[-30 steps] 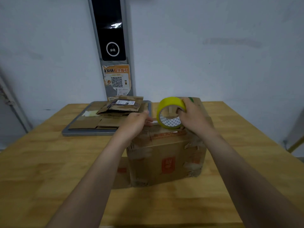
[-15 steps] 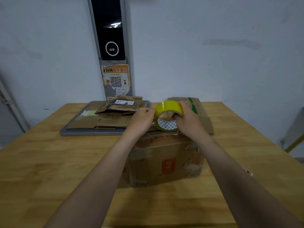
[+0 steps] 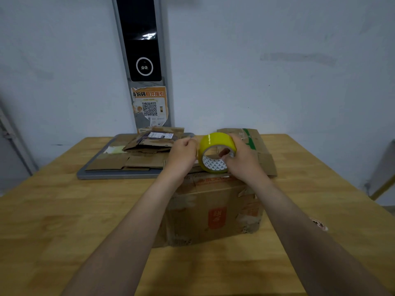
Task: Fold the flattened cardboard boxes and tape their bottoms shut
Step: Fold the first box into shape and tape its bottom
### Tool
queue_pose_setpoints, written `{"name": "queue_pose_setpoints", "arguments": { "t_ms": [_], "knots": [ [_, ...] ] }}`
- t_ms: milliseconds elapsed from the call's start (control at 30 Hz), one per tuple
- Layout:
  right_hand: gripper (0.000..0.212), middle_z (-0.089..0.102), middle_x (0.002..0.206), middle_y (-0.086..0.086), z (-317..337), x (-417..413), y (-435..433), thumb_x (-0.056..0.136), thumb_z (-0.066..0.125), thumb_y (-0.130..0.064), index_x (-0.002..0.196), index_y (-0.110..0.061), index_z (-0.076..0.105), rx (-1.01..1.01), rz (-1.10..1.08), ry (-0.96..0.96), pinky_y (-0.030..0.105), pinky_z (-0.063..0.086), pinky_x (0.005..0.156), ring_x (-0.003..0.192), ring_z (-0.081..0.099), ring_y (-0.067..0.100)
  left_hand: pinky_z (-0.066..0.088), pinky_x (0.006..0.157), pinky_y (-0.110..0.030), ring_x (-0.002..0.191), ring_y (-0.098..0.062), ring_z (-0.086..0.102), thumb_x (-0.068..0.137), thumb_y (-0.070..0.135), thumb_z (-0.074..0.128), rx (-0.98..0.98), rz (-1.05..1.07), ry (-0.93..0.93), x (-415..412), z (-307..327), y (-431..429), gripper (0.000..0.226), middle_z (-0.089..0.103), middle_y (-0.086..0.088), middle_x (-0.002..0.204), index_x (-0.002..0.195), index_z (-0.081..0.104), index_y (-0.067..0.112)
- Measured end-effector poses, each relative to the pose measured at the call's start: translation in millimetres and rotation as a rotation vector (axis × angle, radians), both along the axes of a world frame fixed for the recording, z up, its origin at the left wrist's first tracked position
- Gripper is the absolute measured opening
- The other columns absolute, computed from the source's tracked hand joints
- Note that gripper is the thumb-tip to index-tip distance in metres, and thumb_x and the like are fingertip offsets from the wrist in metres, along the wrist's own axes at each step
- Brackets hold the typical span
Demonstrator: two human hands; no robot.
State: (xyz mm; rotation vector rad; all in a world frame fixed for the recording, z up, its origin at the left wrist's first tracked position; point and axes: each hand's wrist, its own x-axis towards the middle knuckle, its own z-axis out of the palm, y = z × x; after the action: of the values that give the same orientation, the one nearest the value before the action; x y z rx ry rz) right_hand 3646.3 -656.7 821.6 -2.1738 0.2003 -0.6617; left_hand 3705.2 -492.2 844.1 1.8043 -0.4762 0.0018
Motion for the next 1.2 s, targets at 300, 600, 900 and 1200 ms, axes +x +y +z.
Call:
{"name": "queue_pose_setpoints", "arguments": {
  "t_ms": [300,600,900,1200],
  "knots": [
    [0.006,0.064,0.087,-0.003,-4.6,3.6,9.2,0.096,0.064,-0.017,0.097,-0.024,0.063,0.005,-0.075,0.002,0.029,0.04,0.056,0.073,0.057,0.014,0.032,0.055,-0.027,0.05,-0.011,0.032,0.11,0.026,0.046,-0.411,0.077,0.266,0.9,-8.6,27.7,0.042,0.033,0.007,0.056,0.069,0.039,0.021],
    [0.018,0.06,0.086,-0.003,15.5,2.7,6.0,0.094,0.061,-0.01,0.105,-0.024,0.056,-0.273,-0.179,-0.022,0.037,0.047,0.057,0.075,0.058,0.022,0.045,0.078,-0.039,0.045,-0.008,0.038,0.109,0.023,0.048,-0.333,0.05,0.215,2.5,-27.4,37.2,0.048,0.035,0.008,0.05,0.062,0.041,0.017],
    [0.018,0.057,0.086,-0.006,-0.4,-0.2,6.0,0.098,0.052,-0.016,0.114,-0.026,0.056,-0.286,-0.23,0.01,0.037,0.043,0.064,0.079,0.058,0.027,0.045,0.07,-0.031,0.051,-0.011,0.028,0.108,0.016,0.047,-0.597,0.16,0.259,3.6,-27.9,39.7,0.045,0.03,0.008,0.055,0.065,0.036,0.019],
    [0.005,0.059,0.078,-0.004,-9.0,-1.9,11.4,0.098,0.063,-0.029,0.097,-0.027,0.058,-0.17,-0.193,0.065,0.035,0.043,0.056,0.065,0.056,0.021,0.033,0.06,-0.028,0.051,-0.009,0.028,0.108,0.023,0.049,-0.611,0.219,0.233,-1.2,-34.0,52.1,0.046,0.029,0.009,0.056,0.064,0.037,0.022]
  ]
}}
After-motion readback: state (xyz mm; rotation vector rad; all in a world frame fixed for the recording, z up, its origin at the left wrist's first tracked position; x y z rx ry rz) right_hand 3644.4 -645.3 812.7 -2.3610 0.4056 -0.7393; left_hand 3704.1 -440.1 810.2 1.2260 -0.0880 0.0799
